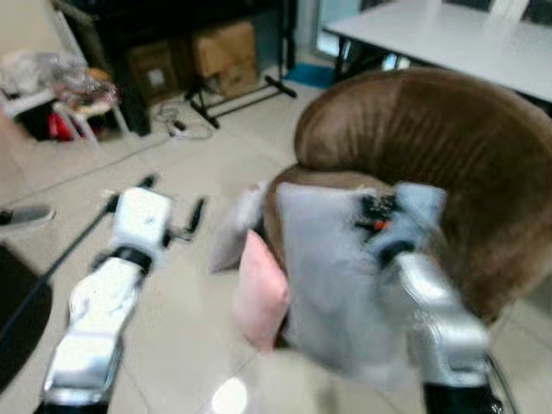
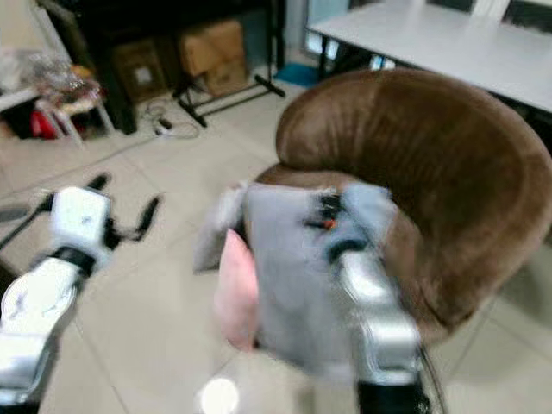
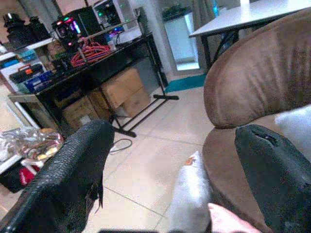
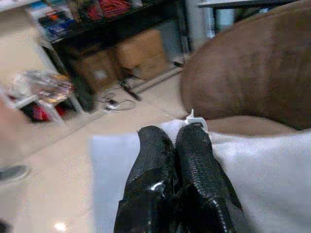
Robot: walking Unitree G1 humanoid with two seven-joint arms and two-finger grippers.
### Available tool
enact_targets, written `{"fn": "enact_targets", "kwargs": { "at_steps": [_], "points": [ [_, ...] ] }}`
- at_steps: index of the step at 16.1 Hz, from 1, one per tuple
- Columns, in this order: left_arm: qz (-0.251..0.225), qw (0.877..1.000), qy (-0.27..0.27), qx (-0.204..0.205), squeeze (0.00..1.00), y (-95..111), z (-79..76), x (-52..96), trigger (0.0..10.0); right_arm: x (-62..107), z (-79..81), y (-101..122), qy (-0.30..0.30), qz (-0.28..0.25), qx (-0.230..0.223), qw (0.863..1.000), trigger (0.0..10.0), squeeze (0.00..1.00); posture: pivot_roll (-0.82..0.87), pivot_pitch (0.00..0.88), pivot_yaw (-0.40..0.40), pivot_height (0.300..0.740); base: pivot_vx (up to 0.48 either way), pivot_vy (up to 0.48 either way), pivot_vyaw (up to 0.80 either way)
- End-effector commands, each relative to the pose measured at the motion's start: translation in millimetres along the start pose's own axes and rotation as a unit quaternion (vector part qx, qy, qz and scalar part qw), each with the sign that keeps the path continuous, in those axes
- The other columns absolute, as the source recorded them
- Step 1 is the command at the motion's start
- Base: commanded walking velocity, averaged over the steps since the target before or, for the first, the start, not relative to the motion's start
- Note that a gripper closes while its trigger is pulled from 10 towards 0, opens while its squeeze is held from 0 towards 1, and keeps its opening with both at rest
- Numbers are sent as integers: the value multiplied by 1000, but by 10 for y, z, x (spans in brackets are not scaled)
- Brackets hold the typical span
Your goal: Move the pillow to the sofa from floor
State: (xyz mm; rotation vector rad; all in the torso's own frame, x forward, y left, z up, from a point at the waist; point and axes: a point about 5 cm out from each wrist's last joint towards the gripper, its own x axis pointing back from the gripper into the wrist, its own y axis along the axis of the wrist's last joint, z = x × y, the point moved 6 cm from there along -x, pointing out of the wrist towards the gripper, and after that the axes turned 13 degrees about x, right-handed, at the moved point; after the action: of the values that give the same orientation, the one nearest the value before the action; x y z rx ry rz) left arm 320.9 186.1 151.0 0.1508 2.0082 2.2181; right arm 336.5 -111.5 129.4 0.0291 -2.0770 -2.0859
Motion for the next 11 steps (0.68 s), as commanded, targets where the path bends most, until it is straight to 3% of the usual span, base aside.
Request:
{"fn": "enact_targets", "kwargs": {
  "at_steps": [1, 9, 11],
  "points": [
    [-12, 1000, -19, 2, 0, 74, -95, -21, 10000, 17, -137, 149, -19, -31, 9, 999, 10000, 0, -15, 0, 66, 740, 277, 0, 0],
    [-12, 1000, -18, 1, 0, 83, -86, -31, 10000, -27, -166, 162, -20, -32, 19, 999, 10000, 0, -2, 0, 55, 740, 284, 0, 0],
    [-12, 1000, -17, 0, 0, 88, -74, -33, 10000, -35, -159, 142, -17, -27, 19, 999, 10000, 0, 3, 0, 51, 740, 285, 0, -400]
  ]
}}
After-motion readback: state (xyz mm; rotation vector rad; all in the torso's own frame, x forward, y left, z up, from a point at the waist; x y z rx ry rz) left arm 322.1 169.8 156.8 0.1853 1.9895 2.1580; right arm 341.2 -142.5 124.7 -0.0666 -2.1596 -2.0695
